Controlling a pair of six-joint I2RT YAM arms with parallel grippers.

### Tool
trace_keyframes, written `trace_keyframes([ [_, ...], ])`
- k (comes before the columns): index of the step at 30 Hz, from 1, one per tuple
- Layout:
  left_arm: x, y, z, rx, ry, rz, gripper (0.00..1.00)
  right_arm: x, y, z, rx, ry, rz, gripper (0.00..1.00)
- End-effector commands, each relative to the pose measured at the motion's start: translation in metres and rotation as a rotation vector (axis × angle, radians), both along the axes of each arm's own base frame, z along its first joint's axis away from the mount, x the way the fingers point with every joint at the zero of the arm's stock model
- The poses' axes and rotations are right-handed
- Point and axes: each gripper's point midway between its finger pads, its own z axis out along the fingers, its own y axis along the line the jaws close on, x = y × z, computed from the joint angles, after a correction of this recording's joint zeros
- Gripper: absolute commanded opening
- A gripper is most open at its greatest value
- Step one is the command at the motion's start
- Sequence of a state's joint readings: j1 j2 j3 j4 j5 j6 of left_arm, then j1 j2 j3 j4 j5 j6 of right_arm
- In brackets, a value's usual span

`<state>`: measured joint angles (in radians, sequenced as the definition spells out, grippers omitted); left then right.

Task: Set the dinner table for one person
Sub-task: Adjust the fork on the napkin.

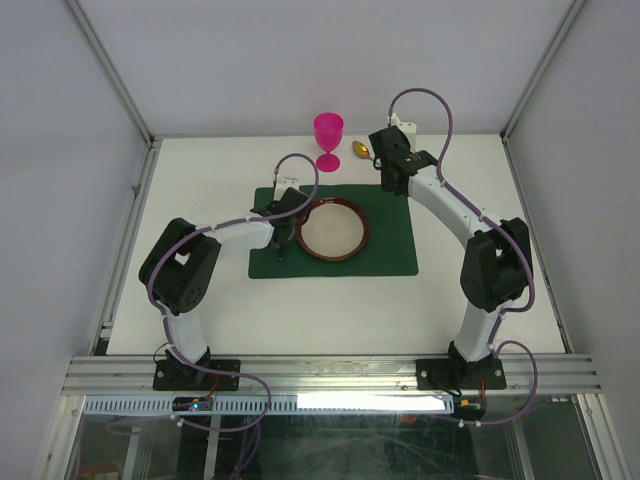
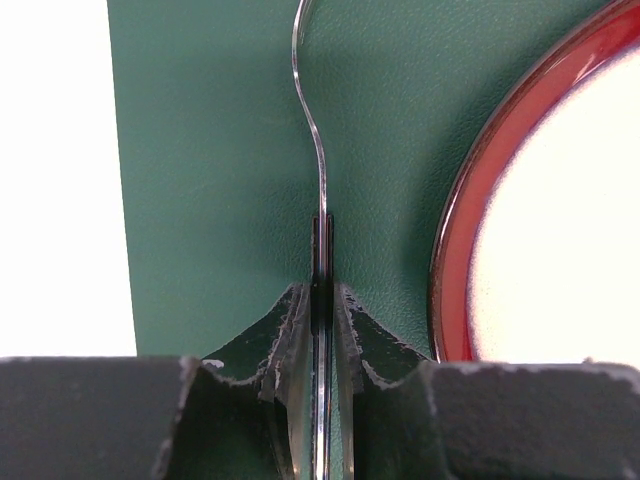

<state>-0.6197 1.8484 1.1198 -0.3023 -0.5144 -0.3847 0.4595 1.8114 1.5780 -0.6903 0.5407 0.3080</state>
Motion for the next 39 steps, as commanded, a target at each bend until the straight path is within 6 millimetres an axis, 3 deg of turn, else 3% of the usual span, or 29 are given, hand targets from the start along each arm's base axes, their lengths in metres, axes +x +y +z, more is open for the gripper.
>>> trace_keyframes([
  [1,0.013,-0.001,0.017,-0.030,-0.044,0.046,0.17,0.008,0.005,0.020,0.031,-0.059,0.003,0.29],
  [10,0.020,0.002,0.048,-0.018,-0.085,0.064,0.35,0.008,0.006,0.019,0.026,-0.055,0.011,0.30],
  [14,0.022,0.005,0.075,-0.025,-0.132,0.075,0.44,0.007,0.006,0.018,0.024,-0.052,0.012,0.29],
  [20,0.030,0.012,0.134,-0.033,-0.244,0.093,0.58,0.006,0.006,0.018,0.013,-0.052,0.018,0.29],
  [25,0.034,0.017,0.162,-0.057,-0.306,0.104,0.60,0.005,0.006,0.019,0.013,-0.060,0.021,0.29],
  [28,0.034,0.018,0.165,-0.079,-0.325,0.106,0.61,0.004,0.006,0.022,0.015,-0.065,0.022,0.29],
  [31,0.030,0.017,0.155,-0.113,-0.323,0.102,0.61,0.002,0.006,0.021,0.019,-0.063,0.024,0.29],
  [39,0.012,0.022,0.092,-0.129,-0.223,0.126,0.60,-0.002,0.006,0.015,0.020,-0.052,0.023,0.29],
])
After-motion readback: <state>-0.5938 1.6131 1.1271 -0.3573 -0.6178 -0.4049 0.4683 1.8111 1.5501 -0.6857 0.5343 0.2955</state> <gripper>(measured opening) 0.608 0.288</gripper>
